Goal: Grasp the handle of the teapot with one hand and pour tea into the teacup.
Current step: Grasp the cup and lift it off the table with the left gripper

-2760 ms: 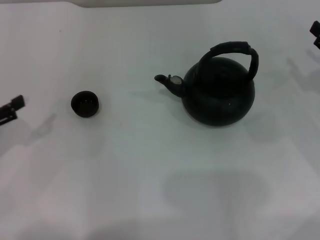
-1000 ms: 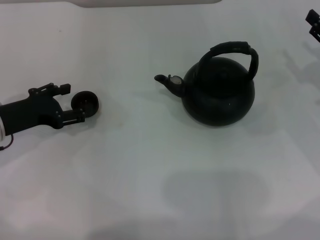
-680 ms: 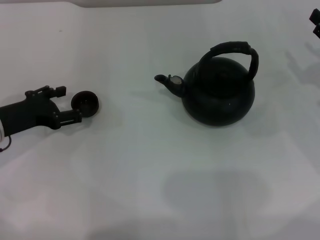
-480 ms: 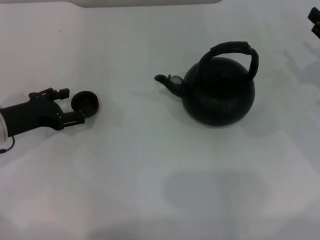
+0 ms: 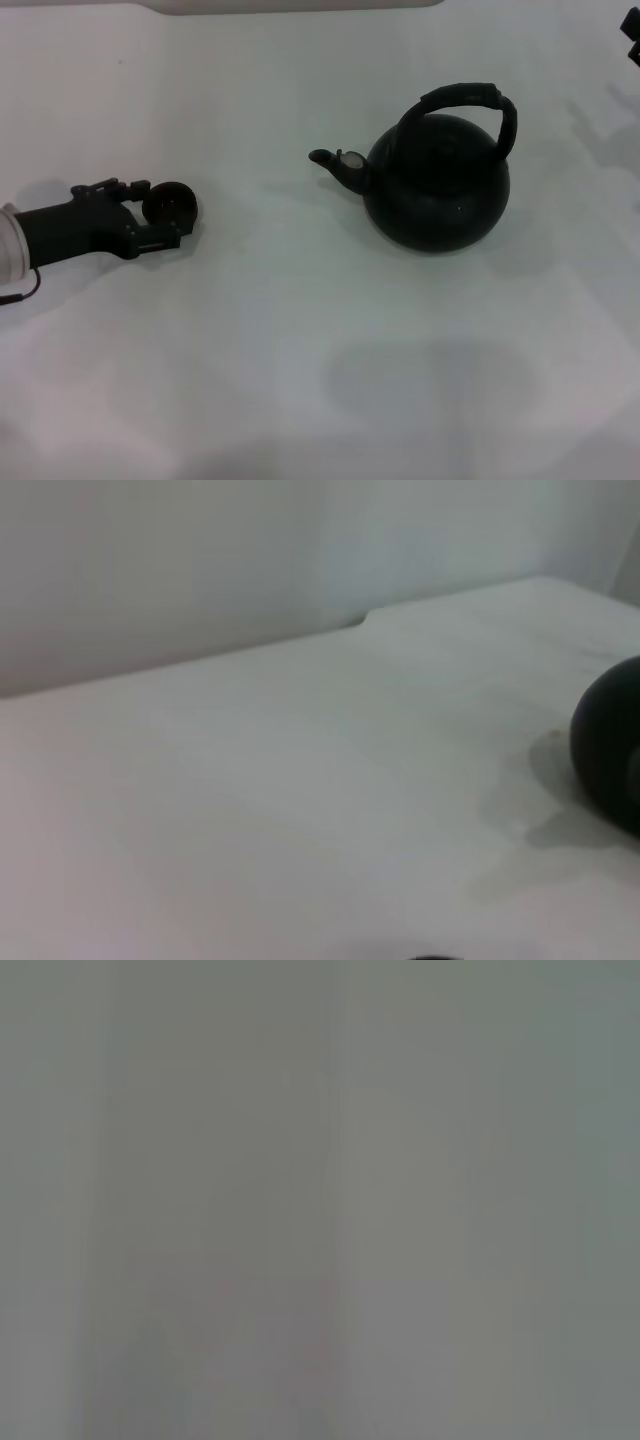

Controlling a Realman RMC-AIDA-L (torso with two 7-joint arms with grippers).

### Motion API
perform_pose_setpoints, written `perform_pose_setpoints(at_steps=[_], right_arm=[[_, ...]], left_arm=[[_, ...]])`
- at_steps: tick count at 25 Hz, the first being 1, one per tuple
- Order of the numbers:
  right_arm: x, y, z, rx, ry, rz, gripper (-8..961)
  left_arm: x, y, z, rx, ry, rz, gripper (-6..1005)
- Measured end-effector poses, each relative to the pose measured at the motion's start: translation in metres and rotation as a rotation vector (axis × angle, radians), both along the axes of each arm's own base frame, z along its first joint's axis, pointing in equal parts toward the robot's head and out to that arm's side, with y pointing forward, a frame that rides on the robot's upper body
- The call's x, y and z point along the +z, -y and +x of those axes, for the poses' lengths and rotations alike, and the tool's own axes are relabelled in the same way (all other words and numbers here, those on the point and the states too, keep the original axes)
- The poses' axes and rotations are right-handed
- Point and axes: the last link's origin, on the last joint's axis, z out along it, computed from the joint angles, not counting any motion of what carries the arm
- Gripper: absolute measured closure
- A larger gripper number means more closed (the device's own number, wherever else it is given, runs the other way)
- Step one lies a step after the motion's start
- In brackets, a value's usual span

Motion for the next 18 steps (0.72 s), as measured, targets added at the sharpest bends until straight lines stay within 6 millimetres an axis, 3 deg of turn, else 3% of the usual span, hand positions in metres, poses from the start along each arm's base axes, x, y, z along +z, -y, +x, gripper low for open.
perform_pose_setpoints(at_steps=[18], right_arm=[[0.0012, 0.0006, -0.0017, 0.010, -0.014, 0.008, 304]], left_arm=[[-0.0038, -0.0088, 0.0028, 0.004, -0.046, -0.008, 129]])
